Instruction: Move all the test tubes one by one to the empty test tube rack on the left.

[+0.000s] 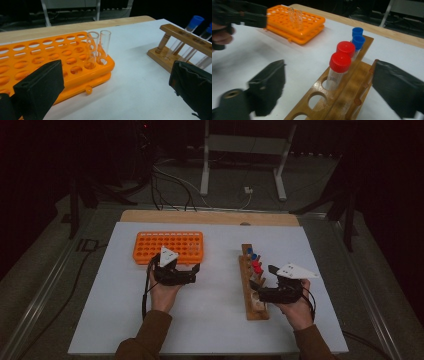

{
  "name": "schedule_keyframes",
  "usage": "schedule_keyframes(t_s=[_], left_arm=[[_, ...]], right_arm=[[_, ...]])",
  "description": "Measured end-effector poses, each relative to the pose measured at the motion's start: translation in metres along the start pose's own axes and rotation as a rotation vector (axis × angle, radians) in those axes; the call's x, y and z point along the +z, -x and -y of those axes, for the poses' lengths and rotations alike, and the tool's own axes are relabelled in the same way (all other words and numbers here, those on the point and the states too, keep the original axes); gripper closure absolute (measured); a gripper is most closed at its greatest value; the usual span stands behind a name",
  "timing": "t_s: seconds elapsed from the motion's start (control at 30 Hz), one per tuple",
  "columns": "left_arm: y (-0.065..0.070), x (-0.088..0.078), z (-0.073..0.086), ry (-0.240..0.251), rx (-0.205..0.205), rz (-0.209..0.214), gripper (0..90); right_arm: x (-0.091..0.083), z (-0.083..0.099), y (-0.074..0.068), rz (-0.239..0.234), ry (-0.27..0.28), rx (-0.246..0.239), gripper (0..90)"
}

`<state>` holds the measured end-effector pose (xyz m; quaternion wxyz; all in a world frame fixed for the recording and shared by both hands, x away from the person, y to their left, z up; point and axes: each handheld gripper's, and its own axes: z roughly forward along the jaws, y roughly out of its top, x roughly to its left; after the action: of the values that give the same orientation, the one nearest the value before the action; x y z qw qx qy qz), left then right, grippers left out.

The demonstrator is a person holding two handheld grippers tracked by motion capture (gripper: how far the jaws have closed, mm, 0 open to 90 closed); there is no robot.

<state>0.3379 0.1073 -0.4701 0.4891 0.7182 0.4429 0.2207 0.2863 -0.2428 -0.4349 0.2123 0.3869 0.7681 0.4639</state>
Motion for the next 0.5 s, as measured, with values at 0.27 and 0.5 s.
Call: schedule_keyframes(t_s=[0.27,0.5], left_arm=[[0.012,-0.01,0.004,-0.009,0.003,0.062,0.3],[0.022,-0.013,0.007,-0.011,0.016,0.084,0.3]], right_arm=[[0.013,0.001,0.003,0.028,-0.024,0.005,48.3],[0.019,0.0,0.004,0.041,-0.028,0.025,68.9]])
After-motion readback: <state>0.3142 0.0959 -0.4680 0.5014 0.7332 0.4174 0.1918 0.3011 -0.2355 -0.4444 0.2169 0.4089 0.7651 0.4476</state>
